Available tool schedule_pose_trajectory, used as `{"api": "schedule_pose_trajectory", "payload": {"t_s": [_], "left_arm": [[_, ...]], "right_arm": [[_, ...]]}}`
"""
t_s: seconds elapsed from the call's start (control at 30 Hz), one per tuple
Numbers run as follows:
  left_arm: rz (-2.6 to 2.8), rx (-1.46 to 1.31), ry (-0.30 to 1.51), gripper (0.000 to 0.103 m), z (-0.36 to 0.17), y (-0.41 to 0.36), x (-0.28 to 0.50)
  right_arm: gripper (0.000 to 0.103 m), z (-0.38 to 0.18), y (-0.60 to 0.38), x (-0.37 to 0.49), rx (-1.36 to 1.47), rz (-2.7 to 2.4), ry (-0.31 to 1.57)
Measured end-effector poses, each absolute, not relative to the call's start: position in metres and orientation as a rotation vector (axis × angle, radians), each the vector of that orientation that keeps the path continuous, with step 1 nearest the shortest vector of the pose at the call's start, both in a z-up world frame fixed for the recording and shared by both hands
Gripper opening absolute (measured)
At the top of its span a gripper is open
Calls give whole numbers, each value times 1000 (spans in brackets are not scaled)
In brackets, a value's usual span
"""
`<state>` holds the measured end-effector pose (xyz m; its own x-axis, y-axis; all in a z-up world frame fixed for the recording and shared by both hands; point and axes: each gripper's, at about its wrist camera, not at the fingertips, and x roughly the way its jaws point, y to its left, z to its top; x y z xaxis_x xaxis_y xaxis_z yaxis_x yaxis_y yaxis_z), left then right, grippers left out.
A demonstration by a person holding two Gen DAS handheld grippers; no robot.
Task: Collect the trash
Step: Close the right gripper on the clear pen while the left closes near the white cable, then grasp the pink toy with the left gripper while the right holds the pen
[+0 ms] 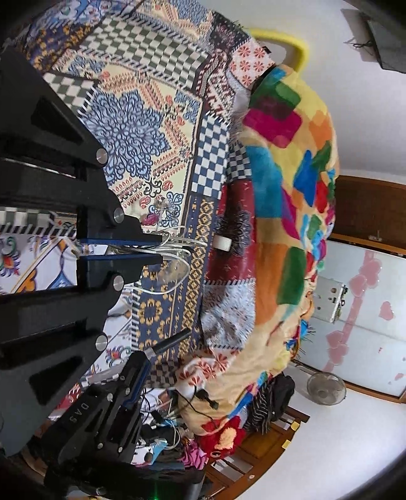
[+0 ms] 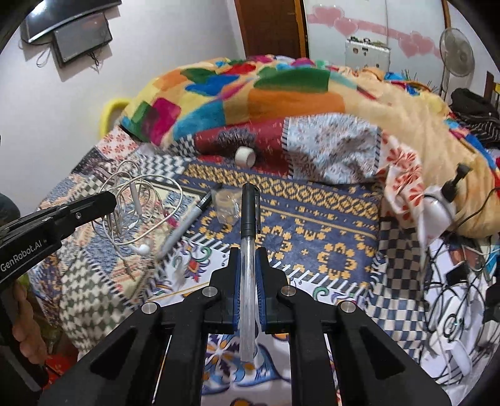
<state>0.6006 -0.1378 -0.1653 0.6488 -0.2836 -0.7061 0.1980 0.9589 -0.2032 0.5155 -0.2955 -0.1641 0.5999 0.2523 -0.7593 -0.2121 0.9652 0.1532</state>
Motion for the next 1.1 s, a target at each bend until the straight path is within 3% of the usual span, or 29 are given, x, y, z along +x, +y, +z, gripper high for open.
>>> {"api": "schedule_pose_trajectory", "payload": {"t_s": [0.5, 0.97, 1.1], "left_arm": [[-246, -141, 791, 2, -105, -111, 535], [-305, -147, 1013, 3, -186, -144, 535], [-352, -131, 1064, 19, -195, -156, 539]], "right_arm": [[8, -91, -282, 452, 16, 333, 780], [8, -111, -289, 446, 13, 332, 823], [8, -121, -298, 450, 24, 316, 845]]}}
